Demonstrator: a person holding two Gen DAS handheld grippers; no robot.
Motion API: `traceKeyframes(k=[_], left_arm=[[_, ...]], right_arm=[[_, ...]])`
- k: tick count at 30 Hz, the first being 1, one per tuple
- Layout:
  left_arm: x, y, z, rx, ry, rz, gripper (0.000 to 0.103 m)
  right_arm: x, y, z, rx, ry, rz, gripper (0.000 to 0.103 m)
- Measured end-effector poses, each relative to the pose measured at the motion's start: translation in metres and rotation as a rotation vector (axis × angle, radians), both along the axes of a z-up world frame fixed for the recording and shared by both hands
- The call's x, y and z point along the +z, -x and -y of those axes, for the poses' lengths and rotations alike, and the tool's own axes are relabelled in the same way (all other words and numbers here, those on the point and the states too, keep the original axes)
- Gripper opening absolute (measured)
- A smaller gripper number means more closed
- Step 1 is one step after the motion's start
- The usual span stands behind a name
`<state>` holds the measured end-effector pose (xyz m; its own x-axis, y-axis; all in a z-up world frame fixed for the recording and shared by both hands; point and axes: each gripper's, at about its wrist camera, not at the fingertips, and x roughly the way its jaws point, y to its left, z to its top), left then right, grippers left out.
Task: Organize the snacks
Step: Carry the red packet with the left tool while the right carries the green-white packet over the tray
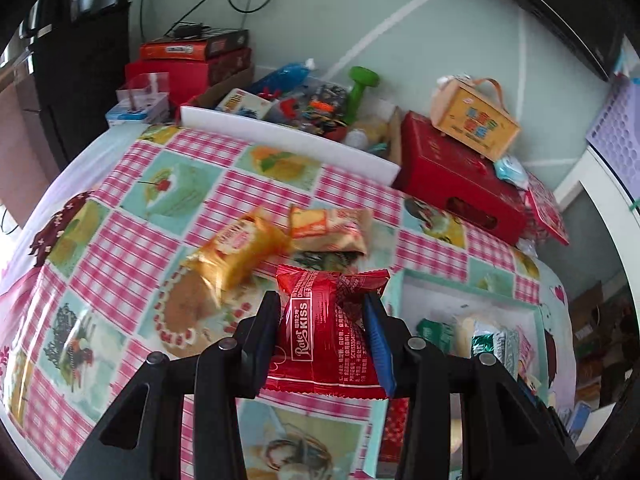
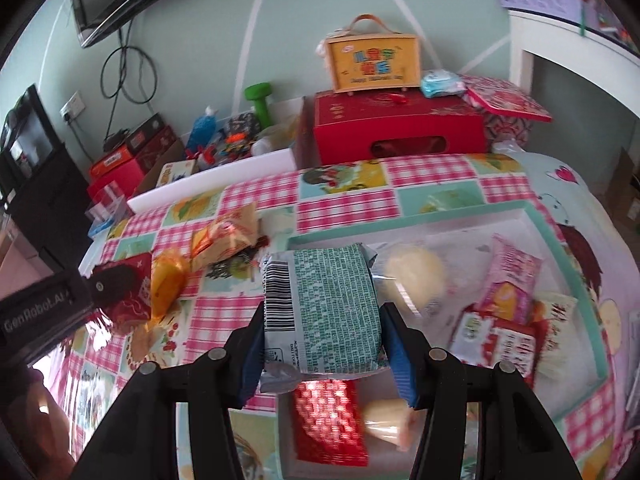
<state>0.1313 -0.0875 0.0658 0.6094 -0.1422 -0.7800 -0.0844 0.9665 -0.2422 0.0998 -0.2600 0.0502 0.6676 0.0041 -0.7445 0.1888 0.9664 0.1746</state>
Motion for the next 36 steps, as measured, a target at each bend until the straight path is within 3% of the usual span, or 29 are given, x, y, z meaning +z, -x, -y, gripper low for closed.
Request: traceKeyframes(k=[18,25,36], left_arm=[[-0.019,0.010,0.113,-0.301,-0.088,-0.002,0.044],[-0.034,-0.005,0.132,-0.329,-0.116,-0.030,0.044],[-0.040,-0.024,0.147,-0.345,-0.128,-0.002,0.044]], right_arm=[[-0.019,0.029,0.131,-0.339,-0.091,-0.049,0.057],[-0.020,0.019,0.134,-0.340,-0.076,-0.025,0.057],[-0.026,0.000,0.127,-0.324,-0.036,-0.040,0.057]])
